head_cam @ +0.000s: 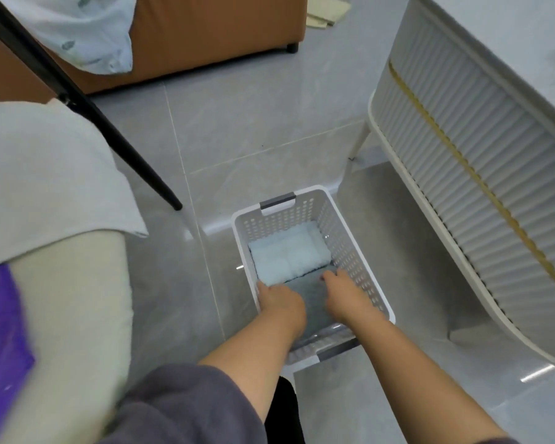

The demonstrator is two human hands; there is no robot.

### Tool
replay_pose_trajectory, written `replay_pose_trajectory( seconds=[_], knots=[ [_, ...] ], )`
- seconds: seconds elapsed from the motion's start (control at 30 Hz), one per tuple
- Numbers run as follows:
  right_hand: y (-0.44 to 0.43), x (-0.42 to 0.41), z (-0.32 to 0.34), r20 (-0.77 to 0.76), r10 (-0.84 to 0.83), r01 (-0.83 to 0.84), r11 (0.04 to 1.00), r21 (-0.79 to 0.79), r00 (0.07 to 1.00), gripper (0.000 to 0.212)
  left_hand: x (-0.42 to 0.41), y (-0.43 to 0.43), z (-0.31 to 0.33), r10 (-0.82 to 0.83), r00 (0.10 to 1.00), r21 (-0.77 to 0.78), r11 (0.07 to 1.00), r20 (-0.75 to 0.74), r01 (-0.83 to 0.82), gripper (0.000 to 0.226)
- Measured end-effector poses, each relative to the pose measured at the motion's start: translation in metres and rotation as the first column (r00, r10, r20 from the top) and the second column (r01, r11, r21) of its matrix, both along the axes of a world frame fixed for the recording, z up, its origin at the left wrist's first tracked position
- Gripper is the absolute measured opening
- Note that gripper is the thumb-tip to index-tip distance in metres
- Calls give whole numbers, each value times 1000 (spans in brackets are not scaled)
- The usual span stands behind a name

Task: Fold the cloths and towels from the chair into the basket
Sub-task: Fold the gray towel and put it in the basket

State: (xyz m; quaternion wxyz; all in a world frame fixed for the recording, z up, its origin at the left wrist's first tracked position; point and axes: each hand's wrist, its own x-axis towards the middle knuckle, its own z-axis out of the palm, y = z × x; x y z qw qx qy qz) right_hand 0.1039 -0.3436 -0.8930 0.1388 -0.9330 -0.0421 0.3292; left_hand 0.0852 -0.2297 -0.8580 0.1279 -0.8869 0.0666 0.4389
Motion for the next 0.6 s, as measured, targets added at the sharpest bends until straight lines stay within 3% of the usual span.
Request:
replay_pose_trajectory(
  seconds=[0.13, 0.23, 0.33, 0.43, 0.6],
  knots=[
    [12, -4, 78, 136, -91, 70, 987, 146, 987, 44, 5, 8, 87, 102, 982, -32, 995, 162, -98, 50],
    [32, -7, 143, 233, -104, 54, 976, 212, 967, 44, -6, 28, 158, 75, 928, -77, 996, 366, -50, 38],
    [63, -17, 204, 364, -105, -1, 960, 280, 925, 41, -30, 62, 227, 5, 809, -125, 988, 588, 85, 35],
    [106, -37, 260, 428, -88, -76, 933, 352, 900, 38, -63, 115, 284, 21, 633, -149, 977, 774, 150, 32],
    [190, -79, 321, 530, -63, -221, 863, 455, 846, 36, -126, 228, 330, 166, 445, -227, 970, 880, 85, 36]
  ],
)
